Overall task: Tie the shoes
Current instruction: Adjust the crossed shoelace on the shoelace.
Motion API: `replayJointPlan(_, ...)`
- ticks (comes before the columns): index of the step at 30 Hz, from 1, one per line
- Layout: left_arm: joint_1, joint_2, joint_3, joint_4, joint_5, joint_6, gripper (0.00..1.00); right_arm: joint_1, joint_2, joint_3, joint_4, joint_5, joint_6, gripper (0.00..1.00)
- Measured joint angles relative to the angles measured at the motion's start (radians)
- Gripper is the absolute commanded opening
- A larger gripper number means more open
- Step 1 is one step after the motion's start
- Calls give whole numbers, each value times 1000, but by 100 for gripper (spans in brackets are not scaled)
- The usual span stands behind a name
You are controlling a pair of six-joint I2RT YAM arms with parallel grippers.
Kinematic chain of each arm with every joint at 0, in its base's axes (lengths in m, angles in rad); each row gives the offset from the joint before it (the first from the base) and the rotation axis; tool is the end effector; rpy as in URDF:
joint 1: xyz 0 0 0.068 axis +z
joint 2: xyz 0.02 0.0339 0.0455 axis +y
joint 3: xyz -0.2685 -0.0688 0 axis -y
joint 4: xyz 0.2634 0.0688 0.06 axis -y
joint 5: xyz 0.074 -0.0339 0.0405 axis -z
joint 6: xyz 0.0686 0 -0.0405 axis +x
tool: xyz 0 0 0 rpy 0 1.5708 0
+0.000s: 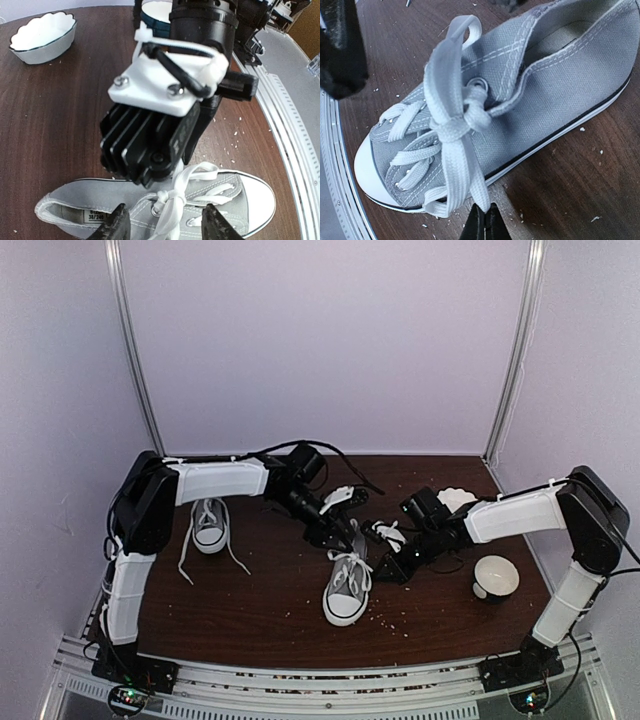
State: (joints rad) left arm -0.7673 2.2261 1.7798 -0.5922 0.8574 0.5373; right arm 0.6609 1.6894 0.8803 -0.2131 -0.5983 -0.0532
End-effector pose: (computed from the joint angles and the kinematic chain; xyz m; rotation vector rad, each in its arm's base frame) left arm 0.3293 -0.3896 0.1644 1.7397 1.7717 -1.1958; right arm 0.2487 0.2424 0.1194 -1.1309 2.3798 0.9935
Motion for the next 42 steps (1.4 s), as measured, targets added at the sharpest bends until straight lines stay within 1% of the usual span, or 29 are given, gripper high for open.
replayJointPlan(3,-3,14,14,-48,-22,54,47,0,0,0,0,0,0,0)
replayJointPlan(5,-6,21,14,-85,-33,89,44,0,0,0,0,-3,0,0)
replayJointPlan(7,-9,23,14,-106,-39,113,38,0,0,0,0,-4,0,0)
replayJointPlan(10,-14,23,14,-116,-56,117,28,0,2,1,0,-6,0,0)
replayJointPlan(13,-16,23,6,-87,-80,104,22,0,7,6,0,-8,1,0)
replayJointPlan(16,-16,23,-20,-40,-87,80,14,0,8,11,-1,-9,2,0)
replayJointPlan(18,-16,23,-39,-15,-87,66,14,0,8,11,0,-10,3,0)
replayJointPlan(20,-16,23,-49,0,-87,59,18,0,9,11,0,-11,3,0)
replayJointPlan(22,-16,23,-53,8,-86,52,20,0,10,11,-1,-11,4,0)
replayJointPlan(31,-15,18,-63,44,-70,22,17,0,11,11,-2,-13,3,0)
replayJointPlan(39,-11,-14,-80,53,-45,14,20,0,13,11,-3,-14,3,0)
replayJointPlan(42,-11,-20,-85,55,-40,14,18,0,17,11,-5,-15,3,0)
